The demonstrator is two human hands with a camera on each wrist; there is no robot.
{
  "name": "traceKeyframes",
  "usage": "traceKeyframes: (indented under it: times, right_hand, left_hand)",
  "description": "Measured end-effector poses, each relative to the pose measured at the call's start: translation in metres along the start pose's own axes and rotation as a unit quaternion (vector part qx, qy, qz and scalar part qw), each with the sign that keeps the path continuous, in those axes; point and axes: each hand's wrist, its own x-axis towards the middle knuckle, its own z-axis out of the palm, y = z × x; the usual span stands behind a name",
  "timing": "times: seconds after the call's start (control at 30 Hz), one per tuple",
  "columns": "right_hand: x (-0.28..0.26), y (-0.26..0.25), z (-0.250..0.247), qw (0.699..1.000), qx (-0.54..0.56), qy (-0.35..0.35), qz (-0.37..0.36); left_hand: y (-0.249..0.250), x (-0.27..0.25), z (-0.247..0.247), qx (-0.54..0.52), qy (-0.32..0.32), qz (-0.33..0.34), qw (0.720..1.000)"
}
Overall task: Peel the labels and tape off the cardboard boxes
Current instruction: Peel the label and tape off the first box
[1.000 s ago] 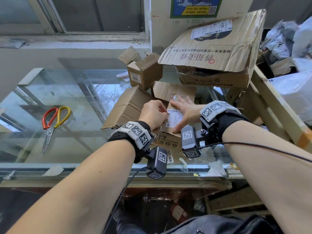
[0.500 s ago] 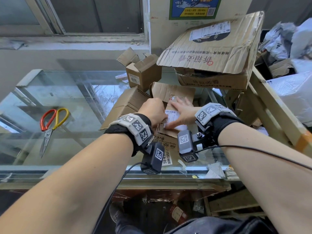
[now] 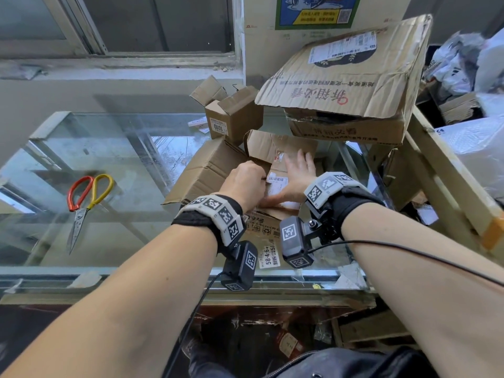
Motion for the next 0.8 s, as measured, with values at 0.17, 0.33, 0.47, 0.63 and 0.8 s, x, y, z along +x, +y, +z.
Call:
traceKeyframes:
  times: [0.17,0.33,0.47,0.63,0.8]
  right_hand:
    - [0.0,-0.002,-0.004,1.0,-0.01,-0.007,0.0]
    - [-0.001,-0.003,-0.006,1.0,-0.016,-0.007,-0.001]
    - [-0.002,-0.002,-0.008,1.0,-0.019,-0.014,0.0]
    - [0.003,-0.003,-0.006,0.999,-0.046,-0.018,0.004]
    - [0.005,-0.004,-0.007,0.998,-0.051,-0.027,0.009]
  left_hand:
    - [0.005,-0.003,0.005,-0.009,0.019,-0.03,0.999]
    - [0.011,-0.003,0.011,-0.046,0.034,-0.08,0.995]
    - [0.015,-0.002,0.009,-0.114,0.03,-0.124,0.985]
    - [0.013,0.003,0.0,-0.186,-0.056,-0.139,0.971]
    - [0.005,0.011,-0.004,-0.136,-0.033,-0.106,0.985]
